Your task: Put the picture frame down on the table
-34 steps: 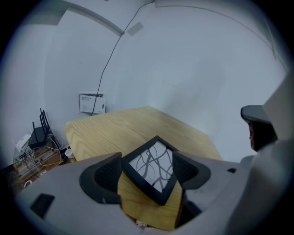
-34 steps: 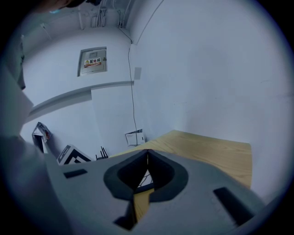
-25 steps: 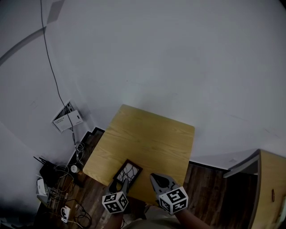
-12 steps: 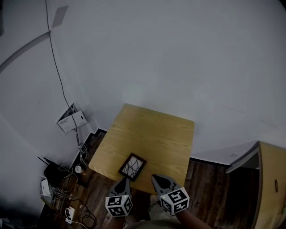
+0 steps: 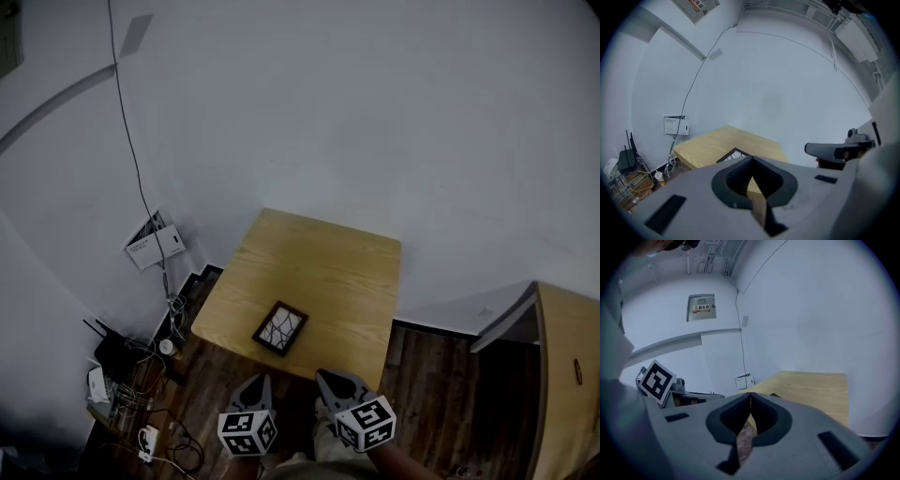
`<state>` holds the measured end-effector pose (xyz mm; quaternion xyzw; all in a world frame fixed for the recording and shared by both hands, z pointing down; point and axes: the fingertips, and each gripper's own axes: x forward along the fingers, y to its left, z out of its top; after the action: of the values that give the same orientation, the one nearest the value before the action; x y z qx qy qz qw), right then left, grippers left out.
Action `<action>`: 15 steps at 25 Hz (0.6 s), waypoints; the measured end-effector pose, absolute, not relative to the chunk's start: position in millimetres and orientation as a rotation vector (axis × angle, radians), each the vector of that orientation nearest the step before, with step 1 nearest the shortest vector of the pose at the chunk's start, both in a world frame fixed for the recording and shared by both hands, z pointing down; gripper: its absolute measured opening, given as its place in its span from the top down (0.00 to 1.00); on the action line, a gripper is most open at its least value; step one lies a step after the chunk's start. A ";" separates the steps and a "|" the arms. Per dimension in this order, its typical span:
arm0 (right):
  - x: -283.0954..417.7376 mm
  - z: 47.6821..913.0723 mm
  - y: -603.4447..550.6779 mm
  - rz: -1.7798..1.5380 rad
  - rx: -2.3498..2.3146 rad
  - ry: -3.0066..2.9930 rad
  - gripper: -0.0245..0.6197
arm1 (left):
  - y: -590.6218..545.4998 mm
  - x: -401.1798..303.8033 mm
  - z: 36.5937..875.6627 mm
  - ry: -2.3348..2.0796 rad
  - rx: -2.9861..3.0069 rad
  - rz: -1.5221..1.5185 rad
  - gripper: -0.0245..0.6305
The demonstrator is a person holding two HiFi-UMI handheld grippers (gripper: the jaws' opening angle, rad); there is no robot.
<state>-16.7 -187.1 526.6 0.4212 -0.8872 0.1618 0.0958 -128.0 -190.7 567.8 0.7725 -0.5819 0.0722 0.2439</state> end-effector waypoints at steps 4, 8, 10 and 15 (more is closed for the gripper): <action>-21.2 523.8 -164.1 0.463 1.228 -2.636 0.96 | -167.2 -131.8 567.4 -1.578 2.108 0.188 0.96; -25.9 520.5 -143.4 0.444 1.220 -2.641 0.96 | -143.2 -135.3 565.7 -1.560 2.120 0.179 0.96; -28.2 519.4 -135.0 0.447 1.219 -2.649 0.96 | -132.8 -137.0 566.1 -1.552 2.122 0.176 0.96; -32.6 520.9 -116.4 0.439 1.202 -2.653 0.96 | -113.8 -140.3 564.9 -1.543 2.128 0.166 0.96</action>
<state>-32.6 -116.4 520.9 0.4062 -0.8963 0.1482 0.0980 -140.3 -113.8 564.9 0.7821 -0.5671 0.0611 0.2510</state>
